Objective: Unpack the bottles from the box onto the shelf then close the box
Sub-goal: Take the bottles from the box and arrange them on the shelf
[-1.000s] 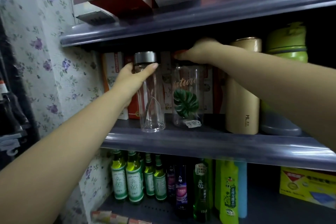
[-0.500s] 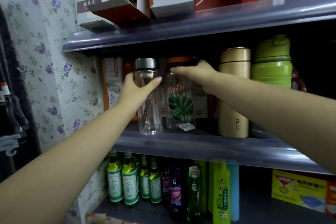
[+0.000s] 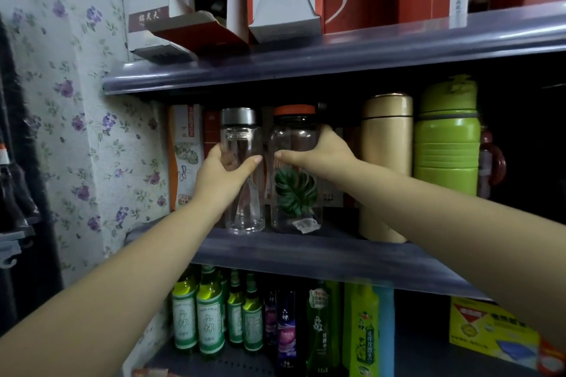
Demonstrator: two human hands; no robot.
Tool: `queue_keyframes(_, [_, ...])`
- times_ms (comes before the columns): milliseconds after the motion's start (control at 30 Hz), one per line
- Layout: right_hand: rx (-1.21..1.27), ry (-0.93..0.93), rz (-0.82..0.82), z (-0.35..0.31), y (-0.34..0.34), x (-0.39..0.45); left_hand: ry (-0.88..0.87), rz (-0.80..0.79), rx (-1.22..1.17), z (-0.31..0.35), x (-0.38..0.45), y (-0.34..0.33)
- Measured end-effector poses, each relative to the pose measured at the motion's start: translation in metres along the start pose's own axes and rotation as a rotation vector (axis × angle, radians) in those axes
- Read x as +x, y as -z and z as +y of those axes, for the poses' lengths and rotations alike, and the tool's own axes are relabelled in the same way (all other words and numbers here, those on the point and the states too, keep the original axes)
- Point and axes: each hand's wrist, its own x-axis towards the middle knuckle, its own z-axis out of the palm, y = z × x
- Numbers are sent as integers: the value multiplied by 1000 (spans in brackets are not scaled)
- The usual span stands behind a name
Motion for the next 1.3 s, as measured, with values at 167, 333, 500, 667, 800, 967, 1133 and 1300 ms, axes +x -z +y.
queue_keyframes(167, [-4,-23,-26,-4,1,-10,71,-34,96,9,-4,2])
queue_keyframes(333, [-21,72,53,-6,21,-60,-288,238,166,32,-45,6])
queue_keyframes(500, [0,261,91,7,64,-122,-522,74,-177,68,-82,-21])
queue_keyframes(667, [163,320,299,30,127,-148,-519,-214,-533,116,-116,-83])
queue_keyframes(800, [83,322,479,58,185,-163,-386,-438,-696,138,-141,-138])
queue_keyframes(967, [-49,287,592,88,233,-180,-338,-563,-687,148,-165,-193])
queue_keyframes(1133, [-179,299,763,110,270,-186,-334,-582,-608,154,-176,-231])
queue_keyframes(1300, [-302,11,736,140,302,-180,-309,-525,-440,157,-172,-256])
